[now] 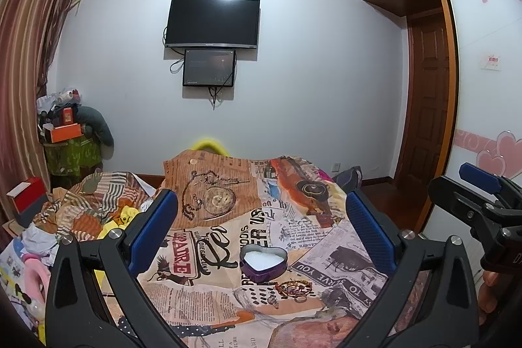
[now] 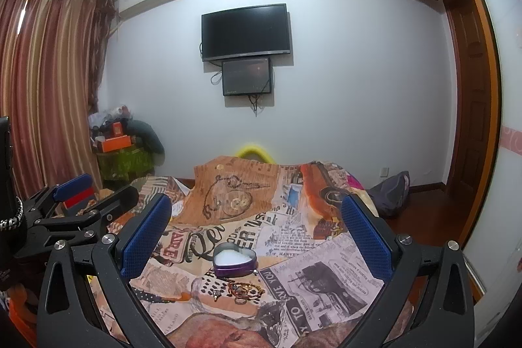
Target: Organize jewelry
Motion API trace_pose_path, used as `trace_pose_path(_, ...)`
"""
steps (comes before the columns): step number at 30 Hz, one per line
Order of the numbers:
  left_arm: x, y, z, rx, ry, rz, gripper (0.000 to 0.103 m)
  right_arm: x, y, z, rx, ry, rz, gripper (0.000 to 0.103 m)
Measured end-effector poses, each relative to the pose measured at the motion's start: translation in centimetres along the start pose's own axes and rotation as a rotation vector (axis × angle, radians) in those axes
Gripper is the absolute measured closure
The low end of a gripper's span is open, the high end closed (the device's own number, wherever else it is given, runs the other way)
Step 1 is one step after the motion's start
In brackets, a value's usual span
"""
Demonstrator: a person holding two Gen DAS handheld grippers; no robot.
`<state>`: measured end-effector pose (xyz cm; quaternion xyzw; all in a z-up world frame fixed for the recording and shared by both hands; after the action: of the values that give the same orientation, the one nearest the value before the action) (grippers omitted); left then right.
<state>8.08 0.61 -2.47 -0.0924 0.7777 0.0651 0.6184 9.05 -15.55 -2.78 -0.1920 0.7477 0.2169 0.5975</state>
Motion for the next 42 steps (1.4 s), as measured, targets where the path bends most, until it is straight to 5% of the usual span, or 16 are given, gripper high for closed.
trace_pose_path(9,1.7,0.2,3.5,-0.021,0.082,0.001,0.000,1.6,-1.8,2.6,0.013,0.075,0.027,0.000)
trace_pose_path(22,7.8,0.9,11.8,-0.048,0.319,0.054,0.000,7.9,-5.8,8.6,0.037,0.322,0.081,0.000)
trace_pose_path(28,11.8,0.4,14.8,-0.024,0.459,0.096,0.016,11.6,-7.1,10.7,0.006,0.454,0.123,0.001)
trace_pose_path(34,15.1,-0.6,16.0,0.061,0.590,0.117,0.027,14.9,-6.5,12.5,-0.097,0.572,0.177,0.018)
trace_pose_path(40,16.8,-1.3,16.3,0.087,0.645,0.137,0.030,17.3,-5.3,14.0,-0.188,0.663,0.188,0.041)
trace_pose_path(42,17.2,-1.4,16.3,0.091,0.656,0.143,0.039,18.0,-4.8,14.3,-0.216,0.699,0.189,0.047)
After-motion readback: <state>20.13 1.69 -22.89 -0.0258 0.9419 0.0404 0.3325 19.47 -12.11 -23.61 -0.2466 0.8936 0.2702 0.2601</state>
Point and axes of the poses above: each gripper's, at about its wrist camera, not at the fingertips, and z roughly the way its jaws point, y to its left, x to its underside, the point moved 6 cm from there along z, roughly the way its jaws point, and after that the axes turned 13 degrees about -x, right-handed, at the moved point
